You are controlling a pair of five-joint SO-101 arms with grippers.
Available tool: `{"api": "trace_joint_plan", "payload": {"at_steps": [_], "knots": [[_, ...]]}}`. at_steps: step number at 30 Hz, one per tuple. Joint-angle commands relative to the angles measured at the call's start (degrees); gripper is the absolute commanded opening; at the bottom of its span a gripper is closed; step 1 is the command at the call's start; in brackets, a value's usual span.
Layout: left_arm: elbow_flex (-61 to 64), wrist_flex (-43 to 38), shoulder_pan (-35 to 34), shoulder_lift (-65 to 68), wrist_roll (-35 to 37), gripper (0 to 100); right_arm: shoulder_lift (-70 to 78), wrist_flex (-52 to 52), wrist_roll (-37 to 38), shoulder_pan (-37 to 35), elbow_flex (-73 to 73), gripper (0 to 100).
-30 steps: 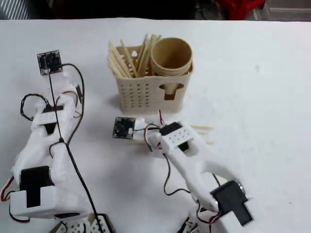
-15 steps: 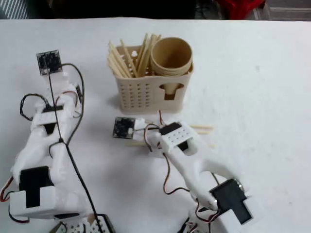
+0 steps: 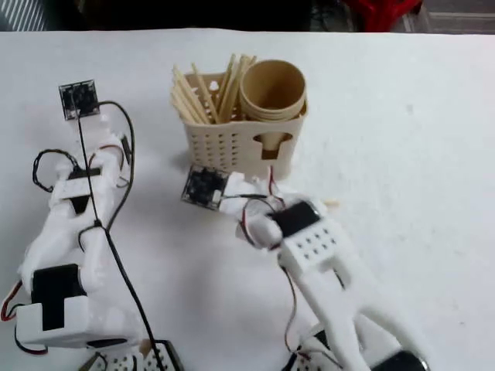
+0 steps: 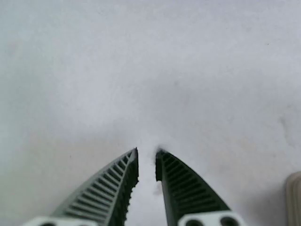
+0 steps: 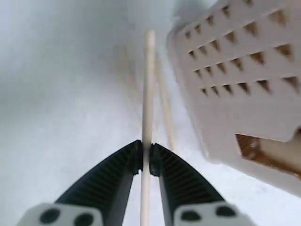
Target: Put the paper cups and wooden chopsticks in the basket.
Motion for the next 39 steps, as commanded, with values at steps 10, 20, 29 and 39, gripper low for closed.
{"api": "trace_joint_plan", "payload": {"at_steps": [10, 20, 29, 39], "knots": [[-3.1, -0.2, 0.7, -0.2, 0.1, 9, -22.2, 0.0, -23.2, -0.2, -22.0, 1.5], [-3.1, -0.2, 0.7, -0.2, 0.1, 9, -1.6, -16.0, -27.5, 0.2, -41.4, 1.5], [-3.3, -0.2, 0.7, -0.2, 0.1, 9, 18.1, -26.9, -28.0, 0.1, -55.2, 1.5], [-3.3, -0.3, 0.8, -0.2, 0.1, 9, 26.2, -26.7, -28.0, -0.9, -58.0, 9.8]]}}
